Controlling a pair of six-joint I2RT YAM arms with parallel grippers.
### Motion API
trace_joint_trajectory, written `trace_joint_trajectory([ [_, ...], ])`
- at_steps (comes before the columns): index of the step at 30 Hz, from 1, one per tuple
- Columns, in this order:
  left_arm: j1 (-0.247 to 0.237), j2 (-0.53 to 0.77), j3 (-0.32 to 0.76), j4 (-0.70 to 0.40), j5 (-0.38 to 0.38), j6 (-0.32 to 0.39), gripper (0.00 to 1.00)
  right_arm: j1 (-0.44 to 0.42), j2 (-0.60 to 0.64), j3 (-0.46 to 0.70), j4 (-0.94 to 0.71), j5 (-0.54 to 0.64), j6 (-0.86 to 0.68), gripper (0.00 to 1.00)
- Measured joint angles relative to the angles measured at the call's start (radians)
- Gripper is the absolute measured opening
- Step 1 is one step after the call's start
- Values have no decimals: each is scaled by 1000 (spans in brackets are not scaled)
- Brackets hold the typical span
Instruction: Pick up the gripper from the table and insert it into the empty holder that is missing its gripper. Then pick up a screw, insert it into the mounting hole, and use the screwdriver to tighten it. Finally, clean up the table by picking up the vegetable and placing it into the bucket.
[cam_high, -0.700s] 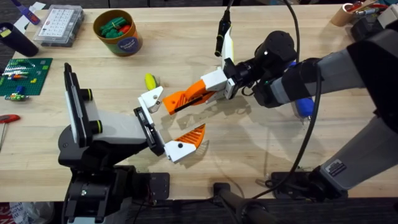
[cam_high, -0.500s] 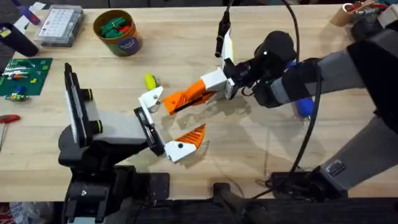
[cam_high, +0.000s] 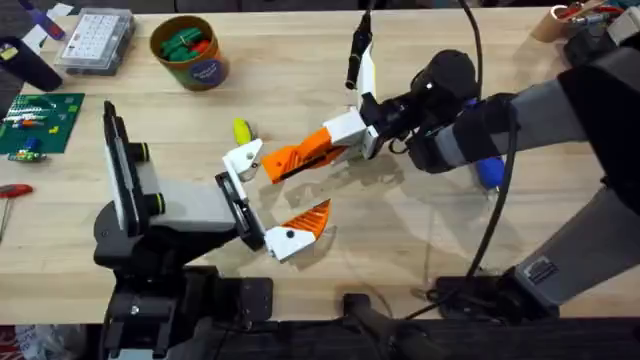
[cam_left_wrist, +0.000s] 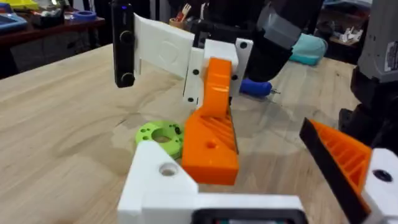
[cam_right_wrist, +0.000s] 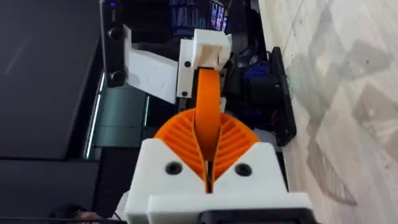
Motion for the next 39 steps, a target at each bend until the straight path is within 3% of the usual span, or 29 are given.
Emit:
trace_joint_trajectory([
  [18,0,0,0,0,0,0,986,56,0,20,-7,-3,0,19],
  [39,0,0,0,0,0,0,986,27,0,27,-58,24,9,19],
])
